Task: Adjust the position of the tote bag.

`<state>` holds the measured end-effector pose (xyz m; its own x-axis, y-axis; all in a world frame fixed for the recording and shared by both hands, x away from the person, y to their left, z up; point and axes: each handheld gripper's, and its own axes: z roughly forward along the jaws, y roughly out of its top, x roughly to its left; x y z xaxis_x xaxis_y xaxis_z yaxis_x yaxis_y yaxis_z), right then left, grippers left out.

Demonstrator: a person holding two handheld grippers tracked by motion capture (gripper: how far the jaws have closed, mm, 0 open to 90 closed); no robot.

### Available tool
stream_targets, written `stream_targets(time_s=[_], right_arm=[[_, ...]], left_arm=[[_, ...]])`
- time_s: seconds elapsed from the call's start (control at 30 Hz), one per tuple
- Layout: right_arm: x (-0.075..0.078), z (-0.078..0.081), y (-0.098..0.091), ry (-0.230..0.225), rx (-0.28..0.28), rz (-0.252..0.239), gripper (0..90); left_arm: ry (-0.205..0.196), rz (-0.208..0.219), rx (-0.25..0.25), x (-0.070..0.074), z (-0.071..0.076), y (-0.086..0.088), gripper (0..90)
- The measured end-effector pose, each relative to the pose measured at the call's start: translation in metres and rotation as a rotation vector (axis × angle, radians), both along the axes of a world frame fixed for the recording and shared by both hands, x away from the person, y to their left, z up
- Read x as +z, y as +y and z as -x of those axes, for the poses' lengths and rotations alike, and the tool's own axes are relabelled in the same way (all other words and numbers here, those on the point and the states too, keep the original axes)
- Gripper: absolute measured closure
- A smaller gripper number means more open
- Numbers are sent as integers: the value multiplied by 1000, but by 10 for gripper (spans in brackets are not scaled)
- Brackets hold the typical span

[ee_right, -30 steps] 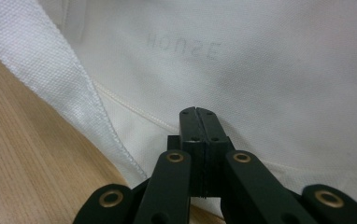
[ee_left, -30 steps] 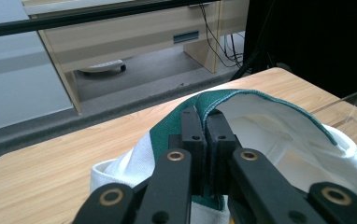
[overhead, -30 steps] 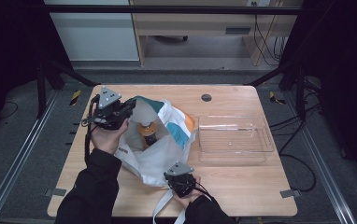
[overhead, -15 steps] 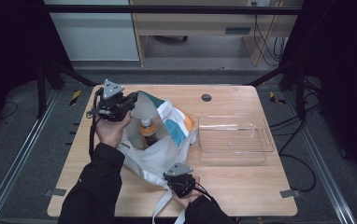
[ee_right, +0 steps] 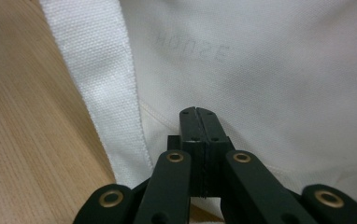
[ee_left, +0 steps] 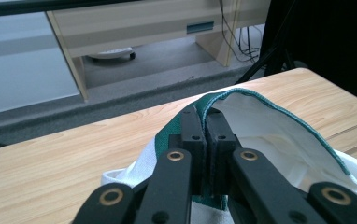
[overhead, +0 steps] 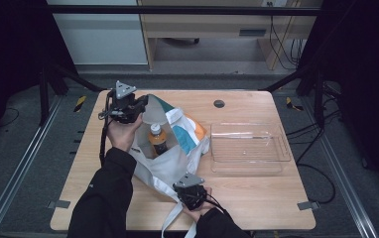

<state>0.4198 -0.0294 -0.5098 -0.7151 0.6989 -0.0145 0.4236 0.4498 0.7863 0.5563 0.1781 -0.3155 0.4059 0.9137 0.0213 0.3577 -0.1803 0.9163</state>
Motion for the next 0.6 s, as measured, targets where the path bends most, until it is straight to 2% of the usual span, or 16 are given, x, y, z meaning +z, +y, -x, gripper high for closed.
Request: stream_targets(time_s=[0.17,0.43,0.6], right_arm=[[0,0,0,1,1,-2,900],[0,-1,0,0,3,-3,900],[0,-1,0,-3,6,-3,900]], left_arm=[[19,1,14,-7,-9,-1,883],[52,-36,29,-19,-22,-1,884],[79,-42,35,-32,-31,-1,884]])
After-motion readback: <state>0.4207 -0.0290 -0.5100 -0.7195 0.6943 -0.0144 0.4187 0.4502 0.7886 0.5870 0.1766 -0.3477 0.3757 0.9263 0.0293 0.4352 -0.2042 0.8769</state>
